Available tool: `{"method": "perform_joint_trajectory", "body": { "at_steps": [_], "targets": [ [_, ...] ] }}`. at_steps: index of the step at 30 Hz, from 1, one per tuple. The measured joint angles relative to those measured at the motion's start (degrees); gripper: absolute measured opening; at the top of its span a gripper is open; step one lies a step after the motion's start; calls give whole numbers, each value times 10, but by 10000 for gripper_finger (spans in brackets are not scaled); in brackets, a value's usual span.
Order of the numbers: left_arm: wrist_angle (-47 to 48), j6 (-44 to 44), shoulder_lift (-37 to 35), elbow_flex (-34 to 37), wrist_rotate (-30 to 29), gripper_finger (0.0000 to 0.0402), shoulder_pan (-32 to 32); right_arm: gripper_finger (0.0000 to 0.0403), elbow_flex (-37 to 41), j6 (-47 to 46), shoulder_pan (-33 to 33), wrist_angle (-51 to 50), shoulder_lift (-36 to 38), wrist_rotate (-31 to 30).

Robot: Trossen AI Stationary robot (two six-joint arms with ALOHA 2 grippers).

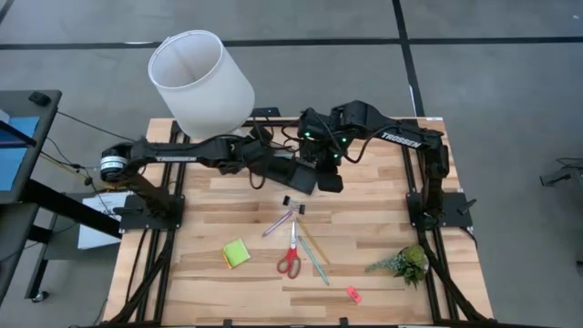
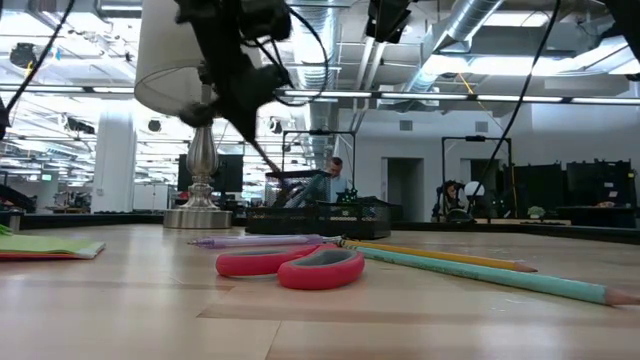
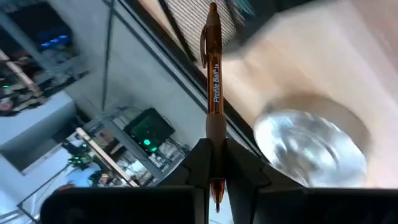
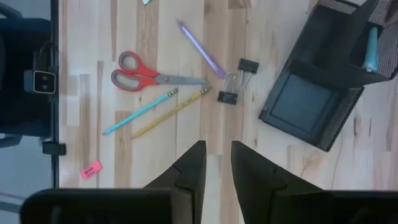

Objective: Pick and place office supplies into organizer
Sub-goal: Put the brown pen into the black desk organizer, then put the yellow pencil into the black desk organizer

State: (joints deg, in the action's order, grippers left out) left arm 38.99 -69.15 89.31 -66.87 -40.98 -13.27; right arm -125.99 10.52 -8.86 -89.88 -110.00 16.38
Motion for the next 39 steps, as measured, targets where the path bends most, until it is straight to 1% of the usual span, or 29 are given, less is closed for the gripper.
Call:
{"method": "perform_joint_trajectory", "body": {
  "at_steps": [3, 6, 10, 12, 17, 21, 26, 30, 33, 36, 39],
  "targets": [
    [-28, -17, 26, 0, -1, 15, -10, 70, 0, -2, 1, -1, 0, 0],
    [-48, -54, 50, 0, -8, 19, -13, 70, 0, -2, 2, -1, 0, 0],
    [-85, -90, 73, 1, -43, 26, -4, 70, 0, -1, 2, -1, 0, 0],
    [-116, -110, 83, 0, -58, 35, 2, 70, 0, 2, 2, -1, 0, 0],
    [-129, -160, 110, 0, -84, 61, 14, 70, 0, 6, 2, -1, 0, 0],
    [-135, -172, 125, 0, -95, 82, 19, 70, 0, 20, 2, -1, 0, 0],
    [-136, -188, 124, 0, -127, 108, 21, 70, 0, 34, 2, -1, 0, 0],
    [-169, -185, 120, 0, -182, 125, 22, 70, 0, 35, 2, -1, 0, 0],
    [-189, -168, 111, 0, -208, 133, 25, 70, 0, 36, 2, -1, 1, 0],
    [-197, -129, 86, 0, -208, 134, 35, 70, 1, 36, -3, -1, 22, 0],
    [-191, -65, 49, 0, -202, 133, 48, 70, 1, 36, -7, -1, 72, 0]
  ]
}}
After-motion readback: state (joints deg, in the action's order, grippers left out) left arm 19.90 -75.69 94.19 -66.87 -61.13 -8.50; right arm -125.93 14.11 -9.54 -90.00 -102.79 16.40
